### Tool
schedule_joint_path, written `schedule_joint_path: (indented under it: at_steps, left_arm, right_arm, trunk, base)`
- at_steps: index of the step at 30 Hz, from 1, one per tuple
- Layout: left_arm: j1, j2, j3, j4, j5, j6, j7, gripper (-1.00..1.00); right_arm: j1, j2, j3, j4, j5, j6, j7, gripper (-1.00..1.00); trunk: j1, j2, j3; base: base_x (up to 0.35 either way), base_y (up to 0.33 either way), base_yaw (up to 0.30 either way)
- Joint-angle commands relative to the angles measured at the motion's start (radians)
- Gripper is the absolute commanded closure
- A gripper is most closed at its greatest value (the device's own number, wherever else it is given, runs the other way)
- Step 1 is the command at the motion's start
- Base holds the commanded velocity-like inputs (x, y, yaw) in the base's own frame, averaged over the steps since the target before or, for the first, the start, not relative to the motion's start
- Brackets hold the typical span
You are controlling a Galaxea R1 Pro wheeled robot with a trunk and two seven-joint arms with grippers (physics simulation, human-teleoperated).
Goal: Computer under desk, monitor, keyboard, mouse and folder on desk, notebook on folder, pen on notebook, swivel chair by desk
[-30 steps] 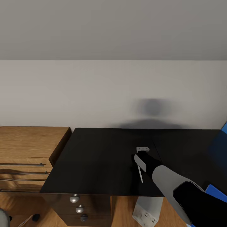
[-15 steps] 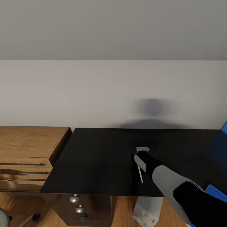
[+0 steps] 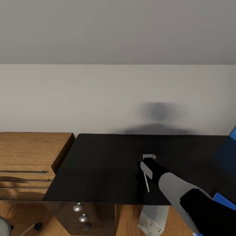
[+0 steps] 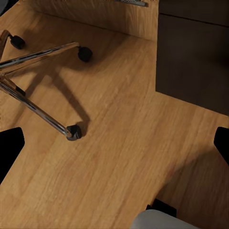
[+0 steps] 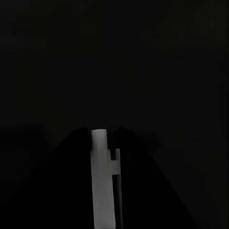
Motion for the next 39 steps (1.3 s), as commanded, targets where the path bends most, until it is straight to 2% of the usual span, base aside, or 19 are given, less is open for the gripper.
schedule_joint_path:
  at_steps: [1,4,6,7,13,20,25,39]
  left_arm:
    - [0.000,0.000,-0.009,0.000,0.003,-0.002,0.007,-1.00]
    - [0.000,0.000,-0.009,0.000,0.003,-0.002,0.007,-1.00]
    - [0.000,0.000,-0.009,0.000,0.003,-0.002,0.007,-1.00]
    - [0.000,0.000,-0.009,0.000,0.003,-0.002,0.007,-1.00]
    - [0.000,0.000,-0.009,0.000,0.003,0.000,0.007,-1.00]
    - [0.000,0.000,-0.009,0.000,0.003,0.000,0.006,-1.00]
    - [0.000,0.000,-0.009,0.000,0.003,0.001,0.006,-1.00]
    - [0.000,0.000,-0.009,0.001,0.003,0.000,0.006,-1.00]
  right_arm:
    - [-0.001,-0.001,0.007,-0.020,-0.011,0.006,-0.008,1.00]
    - [-0.001,-0.002,0.003,-0.057,-0.021,0.018,-0.010,1.00]
    - [-0.001,-0.005,-0.006,-0.096,-0.045,0.047,-0.012,1.00]
    - [-0.001,-0.010,-0.014,-0.129,-0.077,0.078,-0.021,1.00]
    - [-0.001,-0.037,-0.022,-0.199,-0.145,0.113,-0.099,1.00]
    - [-0.001,-0.046,-0.023,-0.234,-0.204,0.141,-0.189,1.00]
    - [0.000,-0.048,-0.023,-0.256,-0.212,0.186,-0.203,1.00]
    - [0.008,-0.050,-0.024,-0.280,-0.215,0.204,-0.206,1.00]
  trunk:
    - [-0.004,0.007,0.002]
    - [-0.015,0.028,0.012]
    - [-0.023,0.042,0.018]
    - [-0.027,0.049,0.021]
    - [-0.050,0.091,0.040]
    - [-0.077,0.140,0.062]
    - [-0.096,0.175,0.080]
    - [-0.096,0.175,0.093]
  base:
    - [0.000,0.000,0.000]
    - [0.000,0.000,0.000]
    - [0.000,0.000,0.000]
    - [0.000,0.000,0.000]
    - [0.000,0.000,0.000]
    - [0.000,0.000,0.000]
    - [0.000,0.000,-0.085]
    - [0.000,0.000,-0.198]
